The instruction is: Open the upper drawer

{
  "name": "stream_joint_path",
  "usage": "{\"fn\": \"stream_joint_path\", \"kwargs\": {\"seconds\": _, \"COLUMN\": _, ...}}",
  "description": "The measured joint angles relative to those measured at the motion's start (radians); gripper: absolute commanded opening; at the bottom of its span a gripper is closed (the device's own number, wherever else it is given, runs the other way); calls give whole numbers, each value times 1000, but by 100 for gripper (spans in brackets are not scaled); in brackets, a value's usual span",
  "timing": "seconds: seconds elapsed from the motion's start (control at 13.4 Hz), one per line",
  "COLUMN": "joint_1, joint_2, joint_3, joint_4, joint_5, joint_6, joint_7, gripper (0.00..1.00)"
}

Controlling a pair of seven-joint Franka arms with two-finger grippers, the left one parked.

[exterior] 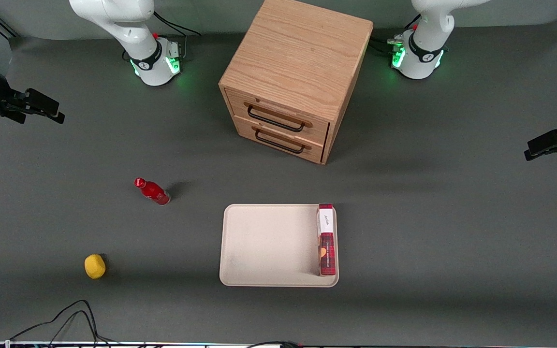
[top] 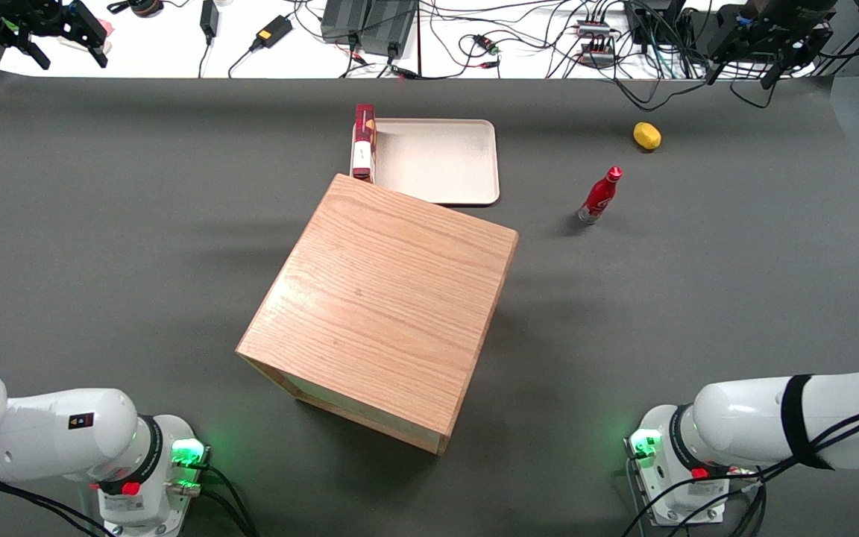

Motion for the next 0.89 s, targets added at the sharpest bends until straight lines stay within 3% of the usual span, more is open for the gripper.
{"fn": "stream_joint_path", "kwargs": {"seconds": 0.6, "joint_1": -39, "joint_2": 7, "joint_3": -4, "joint_4": 0, "joint_5": 28, "joint_6": -6, "joint_7": 2, "gripper": 100}}
{"fn": "stream_joint_path", "kwargs": {"seconds": 0.89, "joint_1": -37, "joint_2": 7, "joint_3": 76, "joint_4": 1, "joint_5": 35, "joint_6": 35, "joint_7": 3, "gripper": 100}}
